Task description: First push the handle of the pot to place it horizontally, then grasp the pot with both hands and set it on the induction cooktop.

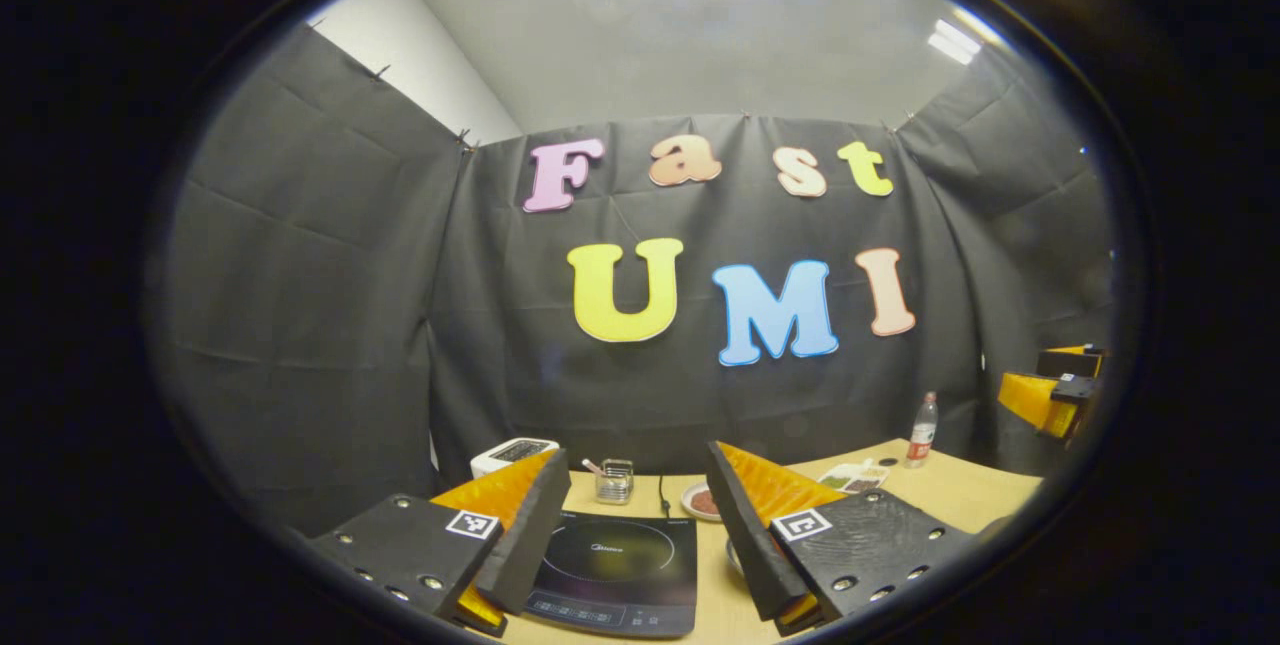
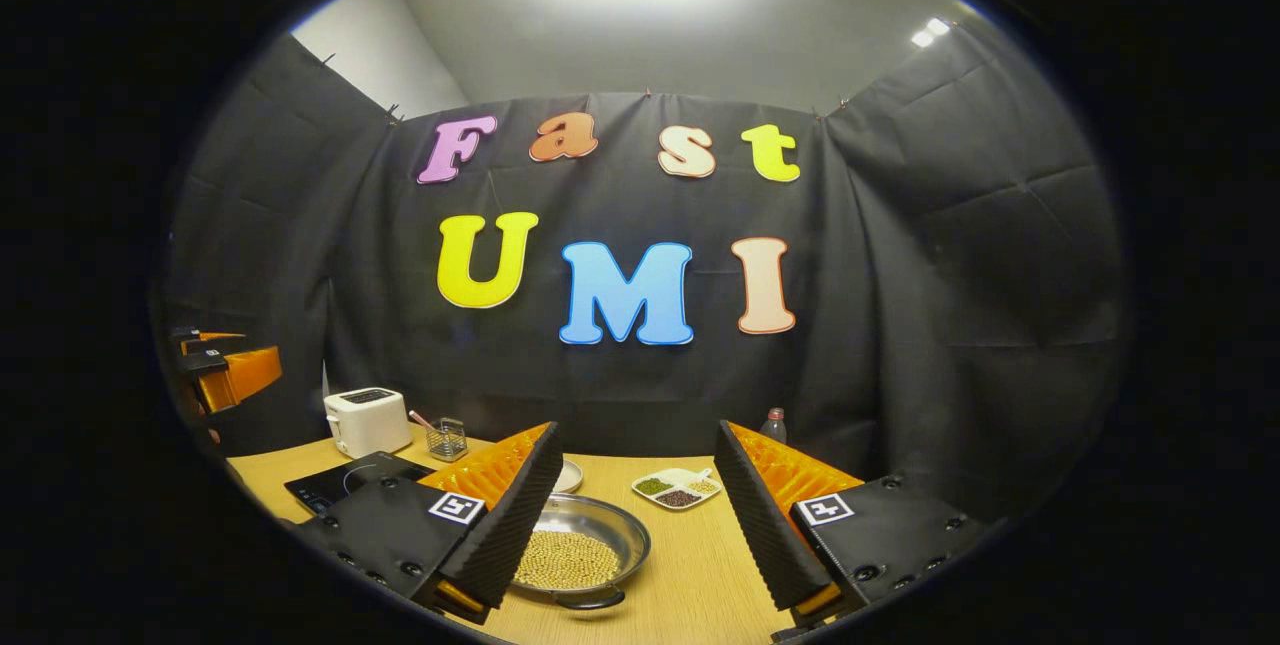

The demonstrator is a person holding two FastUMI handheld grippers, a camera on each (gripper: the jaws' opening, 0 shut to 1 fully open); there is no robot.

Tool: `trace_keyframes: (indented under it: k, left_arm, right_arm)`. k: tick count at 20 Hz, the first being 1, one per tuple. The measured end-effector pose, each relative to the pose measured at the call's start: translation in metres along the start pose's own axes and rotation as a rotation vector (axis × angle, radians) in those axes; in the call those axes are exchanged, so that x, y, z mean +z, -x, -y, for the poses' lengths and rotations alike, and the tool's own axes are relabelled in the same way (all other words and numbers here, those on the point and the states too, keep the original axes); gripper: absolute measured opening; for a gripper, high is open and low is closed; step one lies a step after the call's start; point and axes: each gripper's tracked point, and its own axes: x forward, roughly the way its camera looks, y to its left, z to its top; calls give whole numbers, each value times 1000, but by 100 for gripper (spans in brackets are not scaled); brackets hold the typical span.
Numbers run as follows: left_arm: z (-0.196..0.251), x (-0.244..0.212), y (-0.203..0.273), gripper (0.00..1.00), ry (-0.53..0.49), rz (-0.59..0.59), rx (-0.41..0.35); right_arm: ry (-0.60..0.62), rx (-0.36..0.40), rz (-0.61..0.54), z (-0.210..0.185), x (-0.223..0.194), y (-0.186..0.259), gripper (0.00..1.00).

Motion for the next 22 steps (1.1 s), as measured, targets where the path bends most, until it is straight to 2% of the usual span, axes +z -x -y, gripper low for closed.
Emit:
trace_keyframes:
  k: [1,2,5,7,8,9,11,13,14,15,16,17,19,22]
  left_arm:
    - [-2,0,1,83,0,2,1]
    - [-3,1,1,80,0,3,3]
    - [-10,2,4,80,1,8,13]
    - [-16,4,5,83,-2,15,20]
    - [-20,6,5,80,-3,20,26]
    - [-23,5,6,83,-3,23,28]
    - [-30,7,9,80,-4,27,36]
    - [-36,7,10,83,-4,30,41]
    - [-39,7,10,83,-5,31,42]
    - [-43,8,10,83,-5,34,43]
    - [-46,9,10,83,-4,37,43]
    - [-49,9,11,83,-4,39,42]
    - [-54,8,10,83,-3,41,38]
    - [-61,4,9,83,9,39,19]
  right_arm:
    - [2,4,2,-2,1,-1,92]
    - [6,7,5,-4,3,-1,93]
    - [18,11,11,-10,5,0,82]
    - [21,13,15,-11,6,-2,62]
    - [24,17,15,-14,8,-1,57]
    - [28,20,16,-18,7,-1,48]
    - [33,21,17,-22,8,-1,43]
    - [26,37,8,-30,7,-2,31]
    - [23,36,2,-32,5,-2,32]
    - [15,42,-9,-39,2,-3,20]
    - [13,24,-16,-39,1,5,16]
    - [9,26,-19,-41,-1,1,0]
    - [16,73,-60,-59,-13,3,2]
    - [41,148,-166,-82,-41,7,0]
